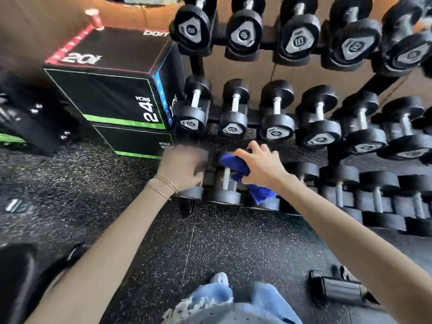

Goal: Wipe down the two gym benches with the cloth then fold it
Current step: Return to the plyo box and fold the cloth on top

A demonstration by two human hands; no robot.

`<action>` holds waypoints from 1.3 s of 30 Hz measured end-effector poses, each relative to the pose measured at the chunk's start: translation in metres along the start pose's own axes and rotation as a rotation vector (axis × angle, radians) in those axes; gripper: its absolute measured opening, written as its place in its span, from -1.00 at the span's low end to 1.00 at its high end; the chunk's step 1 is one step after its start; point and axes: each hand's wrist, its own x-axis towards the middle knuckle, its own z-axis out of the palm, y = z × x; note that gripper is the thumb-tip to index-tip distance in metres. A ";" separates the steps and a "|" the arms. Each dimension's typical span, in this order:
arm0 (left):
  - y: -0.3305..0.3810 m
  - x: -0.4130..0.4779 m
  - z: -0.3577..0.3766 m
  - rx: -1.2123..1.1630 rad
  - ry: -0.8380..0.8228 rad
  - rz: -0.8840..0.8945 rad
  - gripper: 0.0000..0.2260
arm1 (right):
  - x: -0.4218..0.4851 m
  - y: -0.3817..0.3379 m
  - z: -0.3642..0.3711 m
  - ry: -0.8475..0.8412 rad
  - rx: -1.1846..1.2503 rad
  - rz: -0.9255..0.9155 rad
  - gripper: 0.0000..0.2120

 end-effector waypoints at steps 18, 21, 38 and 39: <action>-0.146 -0.017 0.031 -0.071 -0.099 -0.479 -0.56 | 0.199 -0.112 -0.005 -0.085 -0.082 -0.459 -0.39; -0.168 -0.001 0.027 -0.076 -0.108 -0.524 -0.56 | 0.238 -0.121 -0.012 -0.099 -0.082 -0.506 -0.38; -0.294 0.044 0.053 -0.110 -0.141 -0.643 -0.56 | 0.383 -0.203 -0.023 -0.171 -0.063 -0.603 -0.39; -0.306 0.044 0.056 -0.114 -0.143 -0.637 -0.56 | 0.391 -0.212 -0.022 -0.177 -0.060 -0.595 -0.38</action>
